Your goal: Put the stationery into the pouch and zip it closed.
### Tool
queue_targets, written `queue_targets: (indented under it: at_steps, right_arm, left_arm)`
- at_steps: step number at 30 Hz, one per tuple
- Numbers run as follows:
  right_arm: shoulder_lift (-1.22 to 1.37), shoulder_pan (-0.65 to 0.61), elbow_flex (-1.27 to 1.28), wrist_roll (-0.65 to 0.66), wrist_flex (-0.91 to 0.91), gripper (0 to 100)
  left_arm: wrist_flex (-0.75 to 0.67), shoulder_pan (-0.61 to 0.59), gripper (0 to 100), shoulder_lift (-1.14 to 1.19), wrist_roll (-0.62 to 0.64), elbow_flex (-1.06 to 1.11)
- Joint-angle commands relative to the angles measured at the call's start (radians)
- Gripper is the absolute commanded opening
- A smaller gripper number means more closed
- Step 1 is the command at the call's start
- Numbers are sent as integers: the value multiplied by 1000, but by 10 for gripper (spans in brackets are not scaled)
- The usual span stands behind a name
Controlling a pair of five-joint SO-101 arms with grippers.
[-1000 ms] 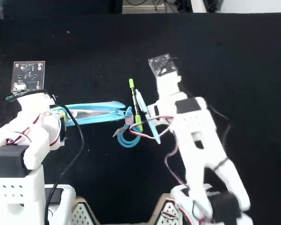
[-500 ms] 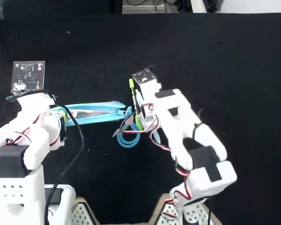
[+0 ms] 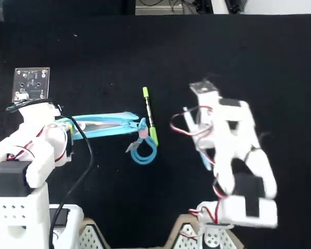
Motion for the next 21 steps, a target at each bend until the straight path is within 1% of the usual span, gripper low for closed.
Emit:
queue_targets:
  at_steps: [1,4,6,8,10,11,13,16,18,21]
  right_arm:
    - [-136,68,36,75,18,44]
    - [-150,68,73,143,26,183]
    - [-147,66,79,161,26,243]
    - [-150,68,45,164,44,237]
    - [-143,64,-42,157,89,222]
    - [-137,55,-91,130,101,221]
    - [-104,11,-179,43,101,221]
    - [15,-110,-282,-57,71,219]
    - [107,-170,-343,-94,25,219]
    - [245,-189,-452,-112,-11,219]
  left_arm:
    - [-8,1,30,6,5,5]
    - [-6,1,30,3,3,4]
    - [-6,1,30,3,3,2]
    - [-6,-2,30,3,3,4]
    - [-6,-4,30,3,3,4]
    - [-6,-5,30,3,3,4]
    - [-6,1,30,3,3,1]
    - [-6,1,30,3,3,1]
    - [-6,1,30,3,3,1]
    - [-6,1,30,3,3,1]
